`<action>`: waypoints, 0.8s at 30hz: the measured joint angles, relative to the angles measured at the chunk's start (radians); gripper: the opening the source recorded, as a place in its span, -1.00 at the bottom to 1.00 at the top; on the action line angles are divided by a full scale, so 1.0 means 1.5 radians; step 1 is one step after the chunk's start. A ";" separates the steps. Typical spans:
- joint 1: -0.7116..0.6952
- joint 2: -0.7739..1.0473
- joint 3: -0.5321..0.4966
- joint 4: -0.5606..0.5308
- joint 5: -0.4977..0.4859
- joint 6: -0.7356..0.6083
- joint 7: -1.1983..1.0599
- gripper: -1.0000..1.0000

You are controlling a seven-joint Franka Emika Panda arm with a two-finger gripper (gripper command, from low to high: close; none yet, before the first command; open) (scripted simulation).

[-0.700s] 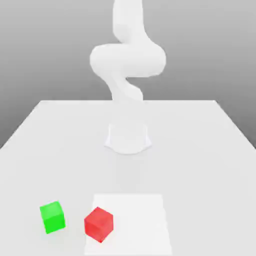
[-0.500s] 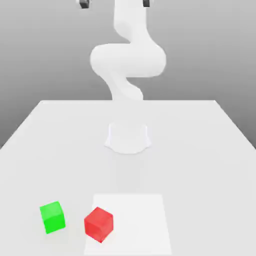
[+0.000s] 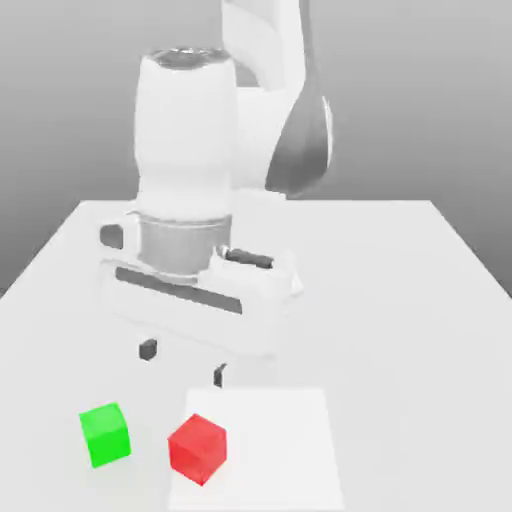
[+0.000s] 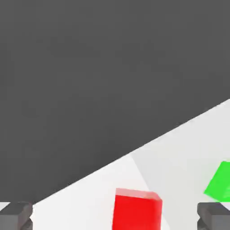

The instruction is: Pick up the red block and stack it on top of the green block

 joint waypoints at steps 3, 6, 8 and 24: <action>-0.003 0.071 0.000 -0.010 0.014 0.044 0.010 0.00; 0.000 0.143 -0.005 -0.002 0.008 0.104 0.017 0.00; 0.004 0.181 -0.010 0.004 0.004 0.135 0.021 -1.00; -0.100 0.003 -0.069 -0.013 0.030 -0.026 0.053 -1.00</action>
